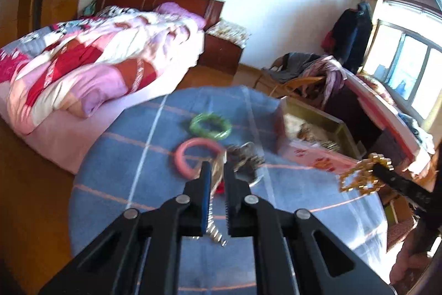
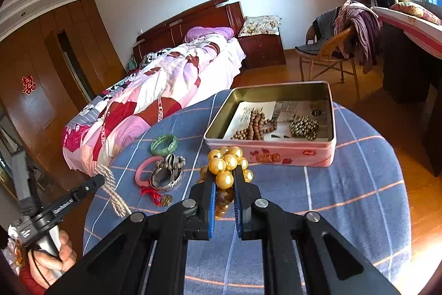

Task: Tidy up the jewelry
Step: 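Lift the pearl necklace with the left gripper while the right holds the gold beads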

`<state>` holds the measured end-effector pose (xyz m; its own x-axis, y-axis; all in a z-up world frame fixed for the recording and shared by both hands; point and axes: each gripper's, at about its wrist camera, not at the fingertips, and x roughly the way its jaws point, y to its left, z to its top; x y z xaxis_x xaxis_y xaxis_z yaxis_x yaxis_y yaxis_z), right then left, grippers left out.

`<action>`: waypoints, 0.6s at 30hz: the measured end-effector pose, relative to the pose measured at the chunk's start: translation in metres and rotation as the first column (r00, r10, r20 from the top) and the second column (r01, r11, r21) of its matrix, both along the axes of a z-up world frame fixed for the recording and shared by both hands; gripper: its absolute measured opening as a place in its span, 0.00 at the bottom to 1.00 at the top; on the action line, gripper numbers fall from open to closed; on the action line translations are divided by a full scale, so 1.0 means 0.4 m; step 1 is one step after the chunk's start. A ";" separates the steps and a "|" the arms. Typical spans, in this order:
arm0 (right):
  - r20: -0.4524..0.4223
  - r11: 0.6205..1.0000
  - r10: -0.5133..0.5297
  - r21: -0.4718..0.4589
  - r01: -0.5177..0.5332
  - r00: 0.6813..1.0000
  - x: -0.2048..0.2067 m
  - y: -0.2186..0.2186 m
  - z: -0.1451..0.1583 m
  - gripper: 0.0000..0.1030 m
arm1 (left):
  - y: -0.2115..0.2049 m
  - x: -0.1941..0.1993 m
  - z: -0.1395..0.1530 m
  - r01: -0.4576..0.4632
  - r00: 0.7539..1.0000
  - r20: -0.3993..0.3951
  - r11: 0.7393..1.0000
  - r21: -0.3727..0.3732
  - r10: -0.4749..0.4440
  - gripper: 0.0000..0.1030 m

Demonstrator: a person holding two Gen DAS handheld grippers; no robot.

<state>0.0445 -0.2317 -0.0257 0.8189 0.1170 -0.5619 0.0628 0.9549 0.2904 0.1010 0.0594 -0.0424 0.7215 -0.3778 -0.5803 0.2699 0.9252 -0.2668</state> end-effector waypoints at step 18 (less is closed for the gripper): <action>-0.001 1.000 0.026 -0.010 -0.026 1.000 0.008 0.011 0.000 0.10 | -0.056 0.077 -0.106 -0.062 0.988 -0.123 0.967 0.247 0.094 0.65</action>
<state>0.0478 -0.2271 -0.0259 0.8151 0.1320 -0.5641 0.0386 0.9591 0.2803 0.1318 0.0370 -0.0848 0.6535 -0.1603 -0.7397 0.1716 0.9833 -0.0615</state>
